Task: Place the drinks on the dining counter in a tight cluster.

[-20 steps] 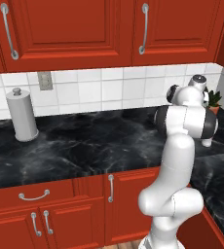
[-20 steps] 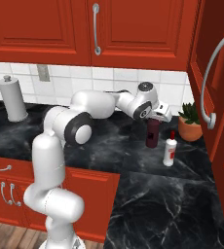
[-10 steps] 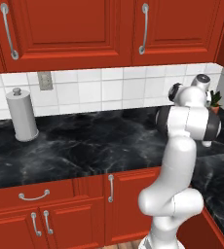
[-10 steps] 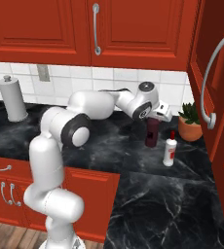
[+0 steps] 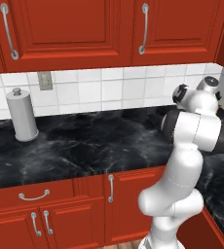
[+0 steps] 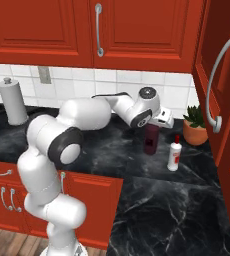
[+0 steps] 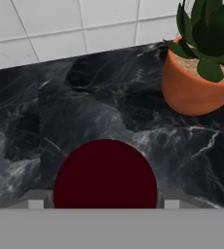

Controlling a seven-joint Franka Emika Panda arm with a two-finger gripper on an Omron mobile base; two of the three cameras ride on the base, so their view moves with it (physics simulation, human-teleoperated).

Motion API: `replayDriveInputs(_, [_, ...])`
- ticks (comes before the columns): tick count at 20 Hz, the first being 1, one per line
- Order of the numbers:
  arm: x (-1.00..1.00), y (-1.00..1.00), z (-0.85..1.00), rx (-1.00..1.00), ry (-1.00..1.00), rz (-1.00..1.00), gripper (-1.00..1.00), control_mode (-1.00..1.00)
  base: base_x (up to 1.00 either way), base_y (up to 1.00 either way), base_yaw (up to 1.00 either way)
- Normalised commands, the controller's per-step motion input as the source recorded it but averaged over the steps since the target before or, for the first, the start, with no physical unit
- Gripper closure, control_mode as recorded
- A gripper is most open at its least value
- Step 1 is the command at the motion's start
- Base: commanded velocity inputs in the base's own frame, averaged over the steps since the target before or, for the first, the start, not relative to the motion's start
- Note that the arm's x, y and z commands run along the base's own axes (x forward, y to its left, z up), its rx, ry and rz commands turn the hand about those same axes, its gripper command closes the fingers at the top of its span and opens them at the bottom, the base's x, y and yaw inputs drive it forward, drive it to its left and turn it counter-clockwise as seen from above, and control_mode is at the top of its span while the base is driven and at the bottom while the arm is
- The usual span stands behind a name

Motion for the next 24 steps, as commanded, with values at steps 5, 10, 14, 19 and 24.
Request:
replayDriveInputs(5, [-0.38, 0.34, 0.25, 0.0, 0.0, 0.02, 1.0, -1.0, 0.0, 0.0, 0.0])
replayDriveInputs(10, [-0.34, 0.37, 0.28, 0.0, 0.0, 0.0, 1.0, -1.0, 0.0, 0.0, 0.0])
replayDriveInputs(14, [-0.37, 0.42, 0.3, 0.0, 0.0, 0.0, 1.0, -1.0, 0.0, 0.0, 0.0])
replayDriveInputs(19, [-0.37, 0.49, 0.2, -0.01, -0.04, 0.02, 1.0, -1.0, 0.0, 0.0, 0.0])
replayDriveInputs(24, [-0.41, 0.52, 0.13, -0.04, -0.09, 0.03, 1.0, -1.0, 0.0, 0.0, 0.0])
